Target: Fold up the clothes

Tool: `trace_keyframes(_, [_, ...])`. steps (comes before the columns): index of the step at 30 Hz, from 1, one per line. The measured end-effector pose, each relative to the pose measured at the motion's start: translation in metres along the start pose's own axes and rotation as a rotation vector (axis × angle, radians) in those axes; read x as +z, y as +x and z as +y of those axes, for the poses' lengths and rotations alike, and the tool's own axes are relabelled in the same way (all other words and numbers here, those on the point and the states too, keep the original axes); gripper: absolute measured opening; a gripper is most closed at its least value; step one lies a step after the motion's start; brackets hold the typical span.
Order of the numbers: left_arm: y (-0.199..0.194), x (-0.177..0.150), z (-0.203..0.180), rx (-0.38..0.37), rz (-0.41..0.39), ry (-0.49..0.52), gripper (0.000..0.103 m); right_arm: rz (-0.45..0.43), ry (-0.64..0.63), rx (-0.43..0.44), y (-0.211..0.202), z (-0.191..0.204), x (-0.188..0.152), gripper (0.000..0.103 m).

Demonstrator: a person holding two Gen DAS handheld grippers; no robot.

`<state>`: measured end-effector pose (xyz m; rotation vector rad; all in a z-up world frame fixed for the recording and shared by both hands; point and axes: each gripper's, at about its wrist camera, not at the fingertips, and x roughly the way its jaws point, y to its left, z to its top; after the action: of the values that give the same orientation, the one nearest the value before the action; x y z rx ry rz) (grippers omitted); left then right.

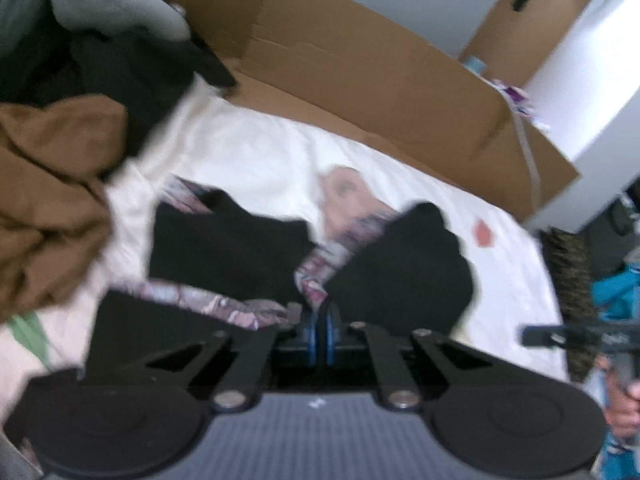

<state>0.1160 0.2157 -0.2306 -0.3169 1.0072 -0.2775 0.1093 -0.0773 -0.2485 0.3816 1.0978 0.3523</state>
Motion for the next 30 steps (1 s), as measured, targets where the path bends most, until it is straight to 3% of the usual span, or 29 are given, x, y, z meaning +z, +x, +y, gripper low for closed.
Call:
trace_keyframes(3, [0.006,-0.014,-0.016,-0.064,0.061,0.014,0.005,0.0,0.019,0.018,0.003,-0.002,0.0,0.055])
trace_keyframes(9, [0.022,-0.036,-0.035,-0.114,0.142,0.032,0.005,-0.01,0.048,0.058,0.005,-0.001,0.0,0.055])
trace_keyframes(19, [0.02,-0.062,-0.043,-0.188,0.2,0.057,0.004,0.008,0.14,0.212,0.037,0.014,-0.011,0.049])
trace_keyframes(20, [0.019,-0.065,-0.044,-0.192,0.205,0.058,0.004,0.014,0.146,0.221,0.04,0.015,-0.011,0.044])
trace_keyframes(27, [0.012,-0.075,-0.048,-0.252,0.242,0.081,0.004,0.048,0.184,0.229,0.058,0.018,-0.019,0.042])
trace_keyframes(29, [0.01,-0.078,-0.05,-0.261,0.25,0.094,0.004,0.057,0.211,0.236,0.062,0.015,-0.021,0.034])
trace_keyframes(30, [0.01,-0.079,-0.051,-0.265,0.255,0.098,0.004,0.061,0.22,0.237,0.064,0.013,-0.022,0.02])
